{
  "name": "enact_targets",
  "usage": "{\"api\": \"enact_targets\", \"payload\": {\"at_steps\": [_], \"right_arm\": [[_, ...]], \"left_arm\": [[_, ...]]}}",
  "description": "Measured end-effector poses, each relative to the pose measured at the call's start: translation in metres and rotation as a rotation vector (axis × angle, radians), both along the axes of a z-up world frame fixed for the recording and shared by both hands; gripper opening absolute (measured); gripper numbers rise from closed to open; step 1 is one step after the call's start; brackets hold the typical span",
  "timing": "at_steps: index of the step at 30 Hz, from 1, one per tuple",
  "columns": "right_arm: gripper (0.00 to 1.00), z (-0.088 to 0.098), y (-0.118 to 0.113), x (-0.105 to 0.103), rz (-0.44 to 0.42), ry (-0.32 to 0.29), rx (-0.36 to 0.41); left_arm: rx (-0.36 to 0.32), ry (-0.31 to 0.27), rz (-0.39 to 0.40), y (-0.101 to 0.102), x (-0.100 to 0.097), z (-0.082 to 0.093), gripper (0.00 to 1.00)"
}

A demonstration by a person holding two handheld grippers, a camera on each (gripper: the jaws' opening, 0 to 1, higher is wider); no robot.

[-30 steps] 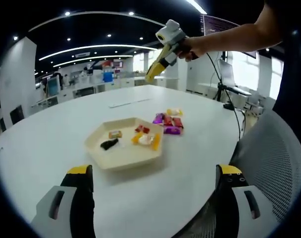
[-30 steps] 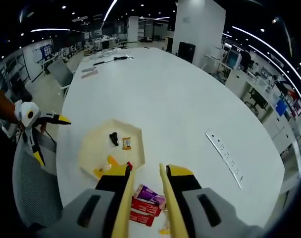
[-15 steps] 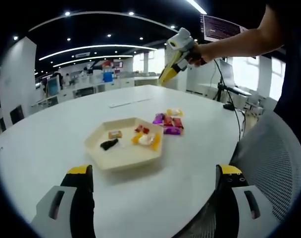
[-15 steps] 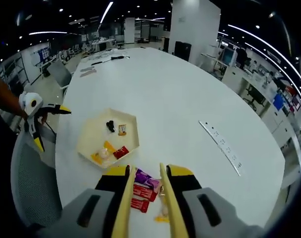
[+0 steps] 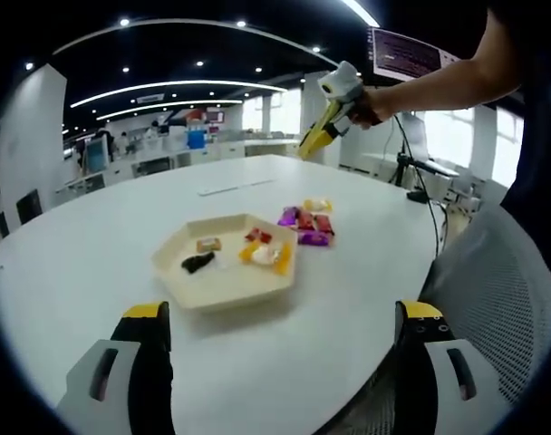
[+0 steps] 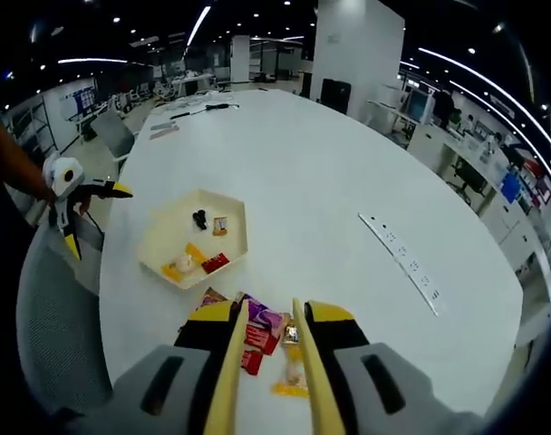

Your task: Place the target food into the container with the food tongs after gripping and lifting it, then release it inside without dropping or visibly crushing the food.

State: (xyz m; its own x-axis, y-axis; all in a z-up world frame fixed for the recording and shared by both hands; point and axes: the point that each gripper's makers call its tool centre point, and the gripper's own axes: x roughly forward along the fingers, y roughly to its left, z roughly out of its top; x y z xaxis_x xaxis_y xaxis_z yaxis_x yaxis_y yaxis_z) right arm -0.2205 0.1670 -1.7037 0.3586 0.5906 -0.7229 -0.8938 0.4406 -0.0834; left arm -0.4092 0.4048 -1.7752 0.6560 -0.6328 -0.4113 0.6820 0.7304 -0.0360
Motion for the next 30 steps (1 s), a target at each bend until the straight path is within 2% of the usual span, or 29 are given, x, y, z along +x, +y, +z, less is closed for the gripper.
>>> {"api": "enact_targets", "payload": {"at_steps": [16,22,30], "right_arm": [[0.28,-0.013,-0.007,0.009,0.017,-0.022,0.001],[0.28,-0.025,-0.01,0.013,0.02,-0.023,-0.031],[0.28,-0.041,-0.016,0.02,-0.018,0.013,-0.04]], "left_arm": [[-0.002,0.01,-0.004,0.0,-0.001,-0.002,0.98],[0.0,0.013,-0.003,0.0,-0.001,-0.002,0.98],[0.002,0.015,-0.001,0.0,-0.001,-0.003,0.98]]}}
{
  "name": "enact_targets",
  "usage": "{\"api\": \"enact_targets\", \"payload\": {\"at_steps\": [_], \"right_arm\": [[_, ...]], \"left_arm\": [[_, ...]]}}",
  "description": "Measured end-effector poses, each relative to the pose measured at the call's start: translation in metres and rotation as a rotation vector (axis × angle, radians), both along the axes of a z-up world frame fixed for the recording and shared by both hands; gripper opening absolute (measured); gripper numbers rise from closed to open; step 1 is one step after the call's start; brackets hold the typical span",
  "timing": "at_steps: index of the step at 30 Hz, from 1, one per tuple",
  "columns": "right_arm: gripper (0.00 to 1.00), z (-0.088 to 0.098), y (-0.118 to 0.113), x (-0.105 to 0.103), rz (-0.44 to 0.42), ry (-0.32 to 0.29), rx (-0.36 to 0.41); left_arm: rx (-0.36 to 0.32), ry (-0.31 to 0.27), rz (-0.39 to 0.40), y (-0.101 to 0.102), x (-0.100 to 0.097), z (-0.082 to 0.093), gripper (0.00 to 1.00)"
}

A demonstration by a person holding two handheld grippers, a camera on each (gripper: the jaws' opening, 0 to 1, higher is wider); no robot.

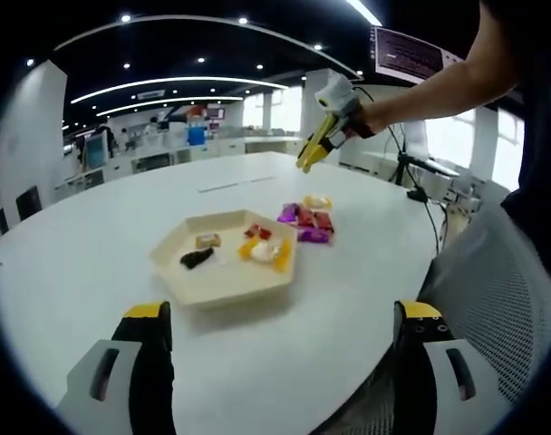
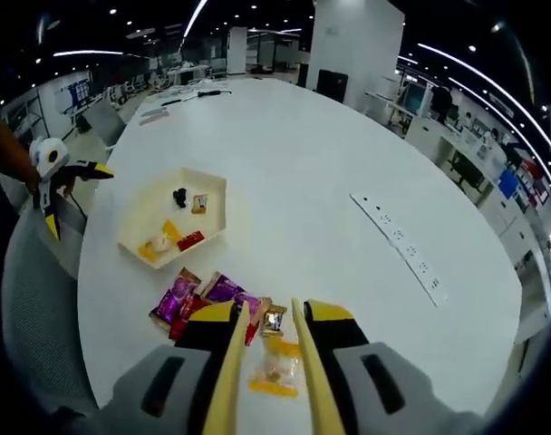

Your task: Place the target food into the container with the food tongs after gripping and lifting it, then release it inside without dropping or visibly crushing the food.

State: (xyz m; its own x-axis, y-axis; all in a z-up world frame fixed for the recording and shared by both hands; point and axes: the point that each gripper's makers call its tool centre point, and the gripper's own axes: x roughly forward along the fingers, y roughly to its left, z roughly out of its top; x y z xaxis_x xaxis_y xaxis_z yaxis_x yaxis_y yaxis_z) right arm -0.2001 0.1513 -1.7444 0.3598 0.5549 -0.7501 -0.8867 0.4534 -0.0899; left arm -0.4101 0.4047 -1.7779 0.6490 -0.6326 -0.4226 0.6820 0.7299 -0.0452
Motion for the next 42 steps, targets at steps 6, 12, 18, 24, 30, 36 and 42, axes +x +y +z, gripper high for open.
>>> {"api": "enact_targets", "payload": {"at_steps": [6,12,18,24,30,36,42], "right_arm": [[0.28,-0.013,0.001,0.003,0.006,0.012,-0.001],[0.27,-0.031,0.001,0.005,0.015,0.039,-0.013],[0.28,-0.046,0.0,0.006,0.021,0.05,-0.038],[0.27,-0.06,-0.001,0.008,0.012,0.068,-0.054],[0.27,-0.071,0.0,0.012,0.003,0.068,-0.072],[0.27,-0.083,-0.003,0.015,-0.025,0.089,-0.09],[0.27,-0.088,0.0,0.016,-0.041,0.089,-0.095]], "left_arm": [[0.004,-0.005,0.006,0.001,0.001,0.0,0.99],[0.01,-0.002,-0.003,0.0,0.0,-0.001,0.98],[0.011,0.001,0.0,0.001,0.001,-0.002,0.98],[0.019,-0.006,0.001,0.002,0.001,-0.001,0.98],[0.021,-0.023,0.005,0.002,0.003,0.001,0.99],[0.021,-0.015,0.008,0.003,0.003,-0.001,0.98],[0.021,-0.01,0.008,0.003,0.002,-0.001,0.98]]}}
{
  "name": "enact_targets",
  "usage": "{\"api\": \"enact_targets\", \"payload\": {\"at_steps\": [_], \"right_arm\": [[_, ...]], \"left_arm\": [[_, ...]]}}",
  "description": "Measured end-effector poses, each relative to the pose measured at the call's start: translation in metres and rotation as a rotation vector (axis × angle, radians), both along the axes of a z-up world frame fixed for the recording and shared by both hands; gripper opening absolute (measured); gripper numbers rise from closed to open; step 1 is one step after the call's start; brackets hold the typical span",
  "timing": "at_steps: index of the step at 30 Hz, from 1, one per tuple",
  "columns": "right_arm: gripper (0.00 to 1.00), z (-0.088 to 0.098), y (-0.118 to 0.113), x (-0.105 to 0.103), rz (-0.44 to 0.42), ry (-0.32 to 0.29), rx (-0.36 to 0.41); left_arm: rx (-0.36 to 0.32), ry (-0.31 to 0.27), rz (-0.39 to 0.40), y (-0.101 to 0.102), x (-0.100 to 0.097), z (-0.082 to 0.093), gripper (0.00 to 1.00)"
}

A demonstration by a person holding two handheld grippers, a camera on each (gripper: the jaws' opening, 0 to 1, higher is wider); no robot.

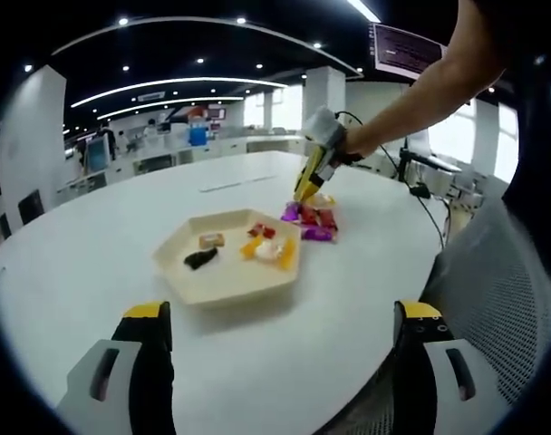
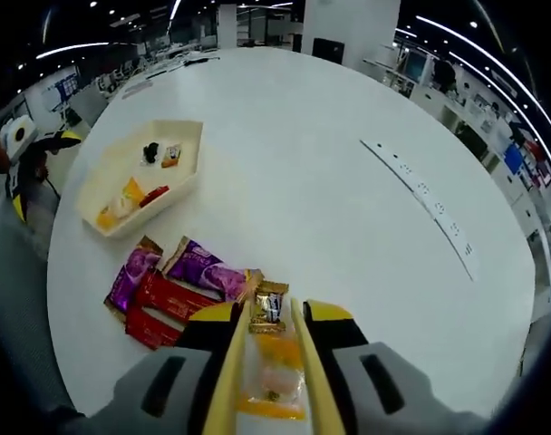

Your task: Place the target food into the container with the food tongs after gripping and lifting it, then release it inside without dropping or visibly crushing the food.

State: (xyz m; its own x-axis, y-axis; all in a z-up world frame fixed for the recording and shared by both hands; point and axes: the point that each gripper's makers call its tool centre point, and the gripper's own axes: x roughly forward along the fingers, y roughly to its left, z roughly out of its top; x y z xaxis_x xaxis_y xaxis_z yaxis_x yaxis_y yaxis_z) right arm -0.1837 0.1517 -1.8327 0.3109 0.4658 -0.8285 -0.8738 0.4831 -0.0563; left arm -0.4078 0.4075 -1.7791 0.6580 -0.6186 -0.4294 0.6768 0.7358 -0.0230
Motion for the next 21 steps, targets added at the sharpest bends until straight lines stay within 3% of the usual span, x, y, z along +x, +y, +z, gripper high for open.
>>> {"api": "enact_targets", "payload": {"at_steps": [5,12,21], "right_arm": [[0.25,0.0001,0.0051,0.0025,-0.021,-0.003,0.005],[0.21,-0.0023,0.0031,-0.0007,-0.094,0.057,0.006],[0.2,-0.0004,0.0016,0.0,-0.101,0.039,-0.042]], "left_arm": [[0.002,0.002,-0.001,0.0,-0.0003,-0.0007,0.98],[-0.001,0.002,-0.002,0.0,-0.0002,-0.0005,0.98],[0.003,0.001,-0.002,0.0,-0.0001,-0.0005,0.98]]}}
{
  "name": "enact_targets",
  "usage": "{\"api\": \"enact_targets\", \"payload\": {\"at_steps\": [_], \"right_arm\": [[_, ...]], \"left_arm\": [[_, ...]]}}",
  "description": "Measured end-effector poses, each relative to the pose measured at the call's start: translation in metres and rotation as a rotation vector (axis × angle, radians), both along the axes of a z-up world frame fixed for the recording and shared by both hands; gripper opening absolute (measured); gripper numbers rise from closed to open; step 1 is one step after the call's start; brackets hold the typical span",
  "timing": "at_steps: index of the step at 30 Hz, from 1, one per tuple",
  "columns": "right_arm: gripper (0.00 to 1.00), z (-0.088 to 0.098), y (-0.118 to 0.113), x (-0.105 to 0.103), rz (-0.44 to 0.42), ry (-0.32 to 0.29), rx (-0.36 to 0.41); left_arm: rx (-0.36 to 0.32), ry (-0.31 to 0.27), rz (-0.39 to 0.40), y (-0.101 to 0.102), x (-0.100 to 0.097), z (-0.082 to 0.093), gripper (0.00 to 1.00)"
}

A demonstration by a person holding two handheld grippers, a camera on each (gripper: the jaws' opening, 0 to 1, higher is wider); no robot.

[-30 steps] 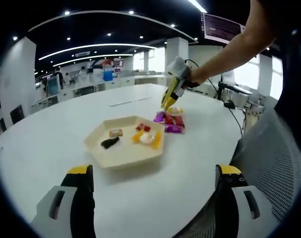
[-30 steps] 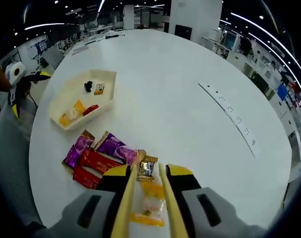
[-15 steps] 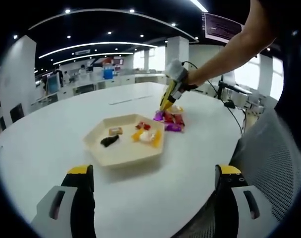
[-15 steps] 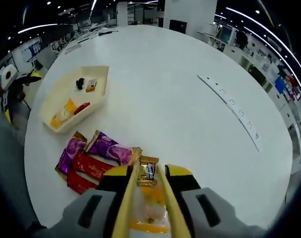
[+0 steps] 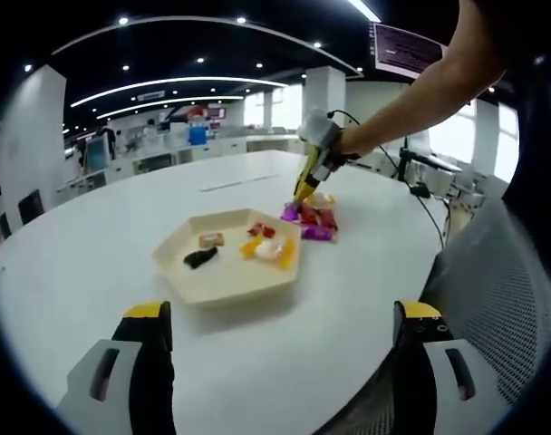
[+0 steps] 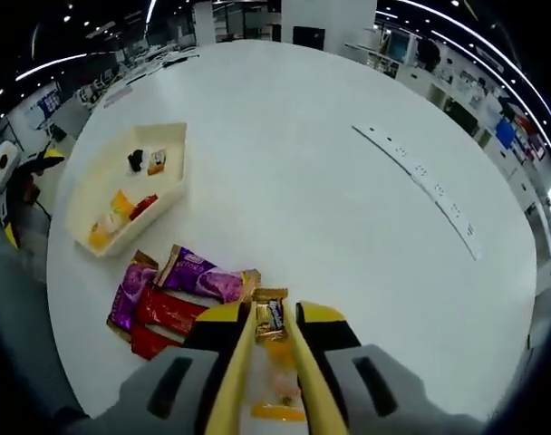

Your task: Place the target food into the container with the food tongs after gripping and lifting it, then release it inside without dropping or visibly crushing the food.

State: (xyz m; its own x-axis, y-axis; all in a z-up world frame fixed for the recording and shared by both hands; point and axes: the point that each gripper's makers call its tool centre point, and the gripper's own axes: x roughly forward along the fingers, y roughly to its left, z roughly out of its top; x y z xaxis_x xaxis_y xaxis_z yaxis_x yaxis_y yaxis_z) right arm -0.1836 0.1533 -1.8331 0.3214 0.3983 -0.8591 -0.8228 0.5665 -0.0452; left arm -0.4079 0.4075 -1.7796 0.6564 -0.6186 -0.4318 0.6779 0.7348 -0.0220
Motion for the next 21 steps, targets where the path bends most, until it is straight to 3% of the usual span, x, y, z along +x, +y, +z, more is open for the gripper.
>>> {"api": "enact_targets", "payload": {"at_steps": [11,21], "right_arm": [[0.21,0.017,-0.002,0.002,-0.041,0.032,0.064],[0.2,0.042,-0.005,0.006,-0.046,0.016,0.076]], "left_arm": [[0.001,0.005,-0.004,-0.001,-0.001,-0.001,0.98],[0.004,0.0,-0.004,-0.001,0.0,0.0,0.98]]}}
